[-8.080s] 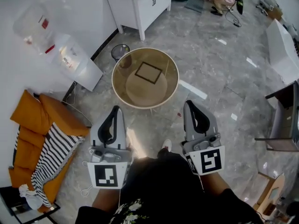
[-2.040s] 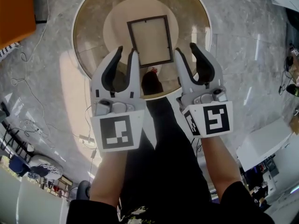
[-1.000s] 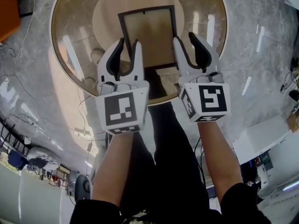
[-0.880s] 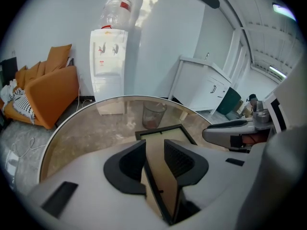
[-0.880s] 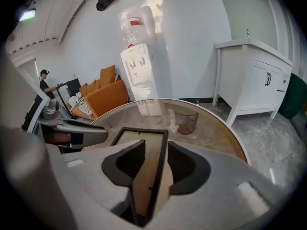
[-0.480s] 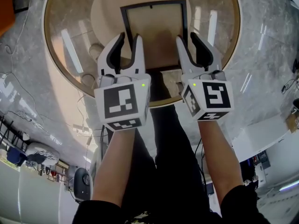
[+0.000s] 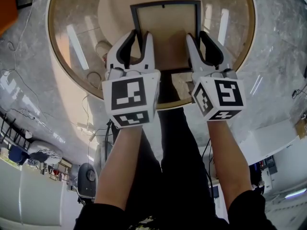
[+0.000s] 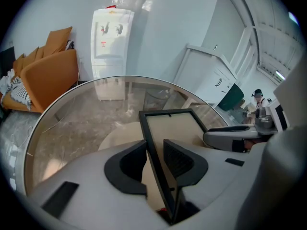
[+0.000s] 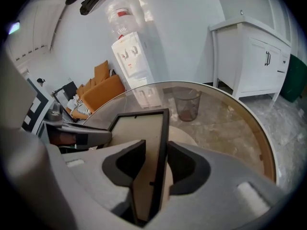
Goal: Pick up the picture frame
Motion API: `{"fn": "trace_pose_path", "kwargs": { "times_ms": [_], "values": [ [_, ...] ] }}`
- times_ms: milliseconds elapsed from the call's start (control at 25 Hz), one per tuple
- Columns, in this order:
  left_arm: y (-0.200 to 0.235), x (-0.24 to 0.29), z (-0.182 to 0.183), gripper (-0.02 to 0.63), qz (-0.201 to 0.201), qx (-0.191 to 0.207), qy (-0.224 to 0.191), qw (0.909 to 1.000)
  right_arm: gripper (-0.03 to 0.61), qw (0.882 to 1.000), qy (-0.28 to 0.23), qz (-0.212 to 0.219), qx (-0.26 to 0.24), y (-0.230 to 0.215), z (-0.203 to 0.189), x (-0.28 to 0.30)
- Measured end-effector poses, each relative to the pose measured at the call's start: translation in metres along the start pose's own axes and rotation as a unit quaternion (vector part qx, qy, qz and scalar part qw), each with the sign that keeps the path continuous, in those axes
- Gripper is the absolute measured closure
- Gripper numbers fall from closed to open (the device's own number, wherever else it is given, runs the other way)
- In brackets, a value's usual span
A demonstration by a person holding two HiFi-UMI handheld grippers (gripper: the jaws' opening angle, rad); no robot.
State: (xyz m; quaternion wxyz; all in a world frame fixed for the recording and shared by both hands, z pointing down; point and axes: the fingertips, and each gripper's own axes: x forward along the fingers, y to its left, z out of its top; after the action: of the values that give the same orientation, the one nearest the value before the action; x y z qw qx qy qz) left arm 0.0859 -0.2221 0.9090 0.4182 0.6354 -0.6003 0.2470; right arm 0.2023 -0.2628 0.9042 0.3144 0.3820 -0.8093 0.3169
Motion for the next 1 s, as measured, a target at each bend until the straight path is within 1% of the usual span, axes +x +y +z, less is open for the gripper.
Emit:
{"fn": "trace_pose_path", "kwargs": {
  "times_ms": [120,200,320,400,440,520,600,680,720,800,880,920,1000],
  "values": [
    [0.0,-0.002,0.003,0.501,-0.003,0.0,0.005,1.0,0.437,1.0,0.001,0.003,-0.001,0.001,0.002,-0.001],
    [0.0,-0.004,0.005,0.524,-0.006,0.002,0.01,0.9999,0.437,1.0,0.002,0.003,-0.002,0.0,0.003,-0.004],
    [-0.001,-0.008,0.011,0.541,-0.013,0.02,0.007,0.9997,0.437,1.0,0.001,0.0,0.002,-0.005,0.004,-0.009],
    [-0.007,-0.013,0.019,0.55,-0.022,0.045,-0.002,0.9987,0.436,1.0,-0.008,0.0,-0.001,-0.007,0.012,-0.016],
    [-0.009,-0.015,0.024,0.555,-0.025,0.064,-0.006,0.9976,0.436,1.0,-0.014,0.002,-0.008,-0.006,0.017,-0.02],
    [-0.013,-0.022,0.032,0.557,-0.03,0.111,-0.014,0.9933,0.436,0.999,-0.029,0.012,-0.034,-0.002,0.031,-0.027],
    [-0.018,-0.028,0.042,0.557,-0.035,0.151,-0.023,0.9876,0.434,0.996,-0.043,0.027,-0.073,0.004,0.048,-0.034],
    [-0.025,-0.036,0.052,0.557,-0.041,0.182,-0.034,0.9819,0.434,0.991,-0.057,0.05,-0.112,0.011,0.068,-0.043],
    [-0.029,-0.04,0.057,0.557,-0.044,0.191,-0.037,0.9799,0.434,0.987,-0.062,0.066,-0.129,0.016,0.077,-0.046],
    [-0.037,-0.047,0.063,0.557,-0.051,0.204,-0.039,0.9768,0.433,0.981,-0.055,0.111,-0.152,0.025,0.09,-0.05],
    [-0.045,-0.052,0.064,0.557,-0.067,0.227,-0.041,0.9707,0.425,0.973,-0.038,0.162,-0.161,0.032,0.094,-0.049],
    [-0.049,-0.055,0.063,0.557,-0.075,0.239,-0.042,0.9673,0.393,0.969,-0.03,0.184,-0.161,0.034,0.093,-0.046],
    [-0.054,-0.061,0.061,0.557,-0.087,0.262,-0.041,0.9602,0.362,0.963,-0.007,0.222,-0.154,0.035,0.087,-0.04]
  ]
}}
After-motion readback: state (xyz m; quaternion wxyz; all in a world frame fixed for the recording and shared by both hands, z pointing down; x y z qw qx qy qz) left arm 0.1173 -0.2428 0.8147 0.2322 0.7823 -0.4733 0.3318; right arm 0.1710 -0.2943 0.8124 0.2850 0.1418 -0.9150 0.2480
